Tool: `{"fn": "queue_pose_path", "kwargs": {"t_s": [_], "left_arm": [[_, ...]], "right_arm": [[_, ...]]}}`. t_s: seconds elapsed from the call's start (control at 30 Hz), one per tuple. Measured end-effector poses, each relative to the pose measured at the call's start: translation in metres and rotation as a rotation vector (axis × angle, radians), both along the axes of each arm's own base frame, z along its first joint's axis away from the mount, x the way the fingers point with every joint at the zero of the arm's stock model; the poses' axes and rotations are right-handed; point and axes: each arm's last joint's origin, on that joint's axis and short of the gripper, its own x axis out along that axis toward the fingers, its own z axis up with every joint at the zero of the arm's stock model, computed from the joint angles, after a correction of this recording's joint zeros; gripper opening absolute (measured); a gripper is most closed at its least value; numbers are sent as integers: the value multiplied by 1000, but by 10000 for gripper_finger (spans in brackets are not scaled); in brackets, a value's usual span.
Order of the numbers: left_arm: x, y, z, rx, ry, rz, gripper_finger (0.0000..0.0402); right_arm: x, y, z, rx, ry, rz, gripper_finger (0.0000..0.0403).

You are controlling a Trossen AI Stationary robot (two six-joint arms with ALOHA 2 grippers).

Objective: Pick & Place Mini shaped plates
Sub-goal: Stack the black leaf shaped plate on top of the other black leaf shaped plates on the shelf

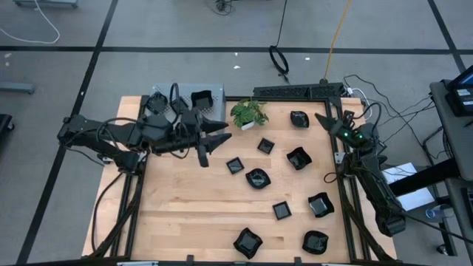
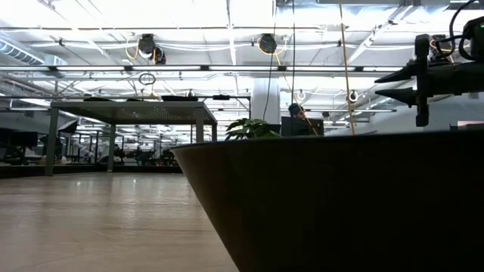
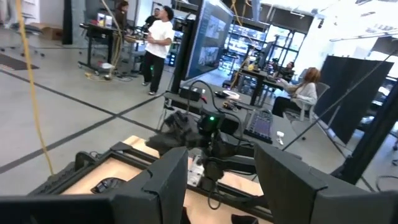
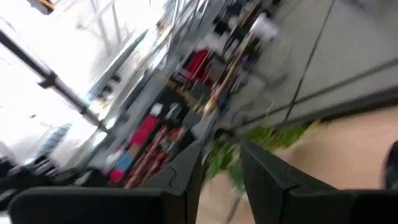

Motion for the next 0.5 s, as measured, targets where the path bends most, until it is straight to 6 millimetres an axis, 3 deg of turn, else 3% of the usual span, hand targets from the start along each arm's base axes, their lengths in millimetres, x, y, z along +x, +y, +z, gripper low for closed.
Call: {"fn": "queue_pose_path", "kwargs": {"t_s": [0.13, 0.37, 0.5], "left_arm": [[0, 0, 0, -1, 0, 1, 191], [0, 0, 0, -7, -2, 1, 191], [0, 0, 0, -11, -3, 1, 191]], "right_arm": [[0, 1, 1, 87, -68, 39, 100], [2, 13, 26, -234, -108, 206, 100], [4, 21, 35, -327, -137, 297, 100]]}}
